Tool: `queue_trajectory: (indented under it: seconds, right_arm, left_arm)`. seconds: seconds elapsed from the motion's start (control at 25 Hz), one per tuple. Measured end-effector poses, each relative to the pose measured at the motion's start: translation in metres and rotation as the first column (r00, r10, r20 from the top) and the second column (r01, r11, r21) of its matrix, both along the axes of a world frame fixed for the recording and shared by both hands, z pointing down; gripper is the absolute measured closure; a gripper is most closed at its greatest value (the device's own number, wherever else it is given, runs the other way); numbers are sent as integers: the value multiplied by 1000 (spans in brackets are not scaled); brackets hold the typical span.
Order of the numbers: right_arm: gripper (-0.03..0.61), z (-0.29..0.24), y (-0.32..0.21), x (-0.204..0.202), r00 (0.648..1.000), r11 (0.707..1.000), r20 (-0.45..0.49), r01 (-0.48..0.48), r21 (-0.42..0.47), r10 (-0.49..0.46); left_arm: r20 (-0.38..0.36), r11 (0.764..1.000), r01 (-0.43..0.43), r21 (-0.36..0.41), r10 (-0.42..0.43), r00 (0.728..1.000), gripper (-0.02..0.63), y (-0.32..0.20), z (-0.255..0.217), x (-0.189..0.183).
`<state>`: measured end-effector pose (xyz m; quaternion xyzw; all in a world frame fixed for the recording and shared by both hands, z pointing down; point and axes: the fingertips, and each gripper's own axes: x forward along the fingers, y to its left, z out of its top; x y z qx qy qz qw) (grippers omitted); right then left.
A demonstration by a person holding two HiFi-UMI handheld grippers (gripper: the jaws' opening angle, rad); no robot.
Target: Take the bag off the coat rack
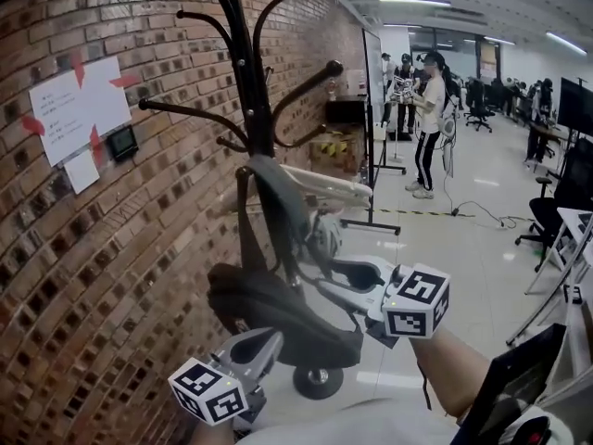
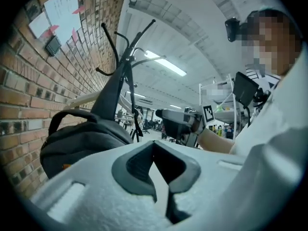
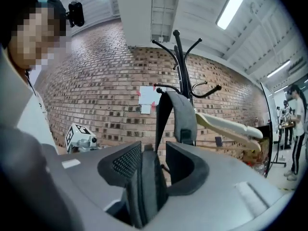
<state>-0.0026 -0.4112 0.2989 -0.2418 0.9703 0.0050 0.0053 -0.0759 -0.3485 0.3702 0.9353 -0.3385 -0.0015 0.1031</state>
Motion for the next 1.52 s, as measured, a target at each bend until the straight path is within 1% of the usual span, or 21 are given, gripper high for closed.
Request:
queue_trajectory:
  seconds: [0.04, 0.12, 0.24, 0.32, 0.44, 0.48, 0.56, 0.6, 0.68, 0.72, 0.84, 0.92, 0.96, 1.08, 1.12, 1.28, 1.52]
  right_arm:
    - [412, -10, -13, -6, 1000, 1000, -2, -8, 14, 8]
    - [337, -26, -36, -14, 1000, 999, -8, -25, 38, 25]
    - [273, -53, -69, -22, 999, 995, 1, -47, 83, 47]
    - [251, -67, -90, -30, 999, 994, 2, -53, 92, 53]
    - [182, -74, -113, -44, 999, 995, -27, -40, 87, 43]
    - [170, -74, -119, -48, 999, 996, -33, -33, 79, 36]
    - [170, -74, -128, -53, 999, 998, -24, -24, 56, 25]
    - [175, -74, -130, -54, 1000, 999, -18, -16, 41, 17]
    - [229, -72, -132, -57, 1000, 1000, -10, 5, 13, -5]
    - [243, -71, -131, -58, 1000, 1000, -6, 9, 4, -9]
    - [270, -71, -132, -58, 1000, 1000, 0, -15, 3, 15]
    - [309, -71, -133, -56, 999, 999, 0, -36, -1, 36]
    - [342, -72, -133, -55, 999, 999, 3, -45, -1, 45]
    - [500, -76, -129, -57, 999, 998, 8, -51, 22, 51]
    - [529, -77, -128, -58, 999, 998, 5, -51, 32, 51]
    - [545, -79, -127, -60, 999, 999, 3, -45, 26, 45]
    - [551, -90, -127, -55, 997, 998, 44, -63, 19, 63]
  left_arm:
    - [-7, 1000, 4, -10, -4, 1000, 612, -7, 0, -9]
    - [-22, 999, 15, -28, -16, 1000, 612, -17, 2, -24]
    - [-32, 999, 45, -15, -45, 998, 612, -33, -2, -42]
    - [-41, 998, 57, -2, -57, 998, 612, -42, -5, -52]
    - [-53, 999, 51, 9, -50, 997, 612, -53, -7, -59]
    - [-54, 999, 51, 7, -50, 997, 612, -55, -6, -61]
    - [-58, 999, 52, -2, -53, 997, 612, -60, -4, -64]
    - [-58, 999, 52, -6, -52, 997, 612, -62, -4, -65]
    - [-58, 999, 49, -9, -49, 997, 612, -65, -3, -67]
    - [-59, 999, 48, -12, -48, 997, 612, -65, -2, -67]
    - [-59, 999, 43, -14, -44, 997, 612, -69, -1, -68]
    - [-59, 999, 39, -16, -40, 997, 612, -70, -1, -68]
    - [-60, 999, 38, -17, -38, 997, 612, -70, 0, -67]
    - [-65, 999, 38, -21, -39, 997, 612, -71, 0, -66]
    - [-66, 999, 37, -21, -39, 997, 612, -71, 1, -66]
    - [-73, 999, 46, -21, -47, 996, 612, -72, 1, -70]
    - [-85, 999, 48, -20, -50, 995, 612, -69, -3, -74]
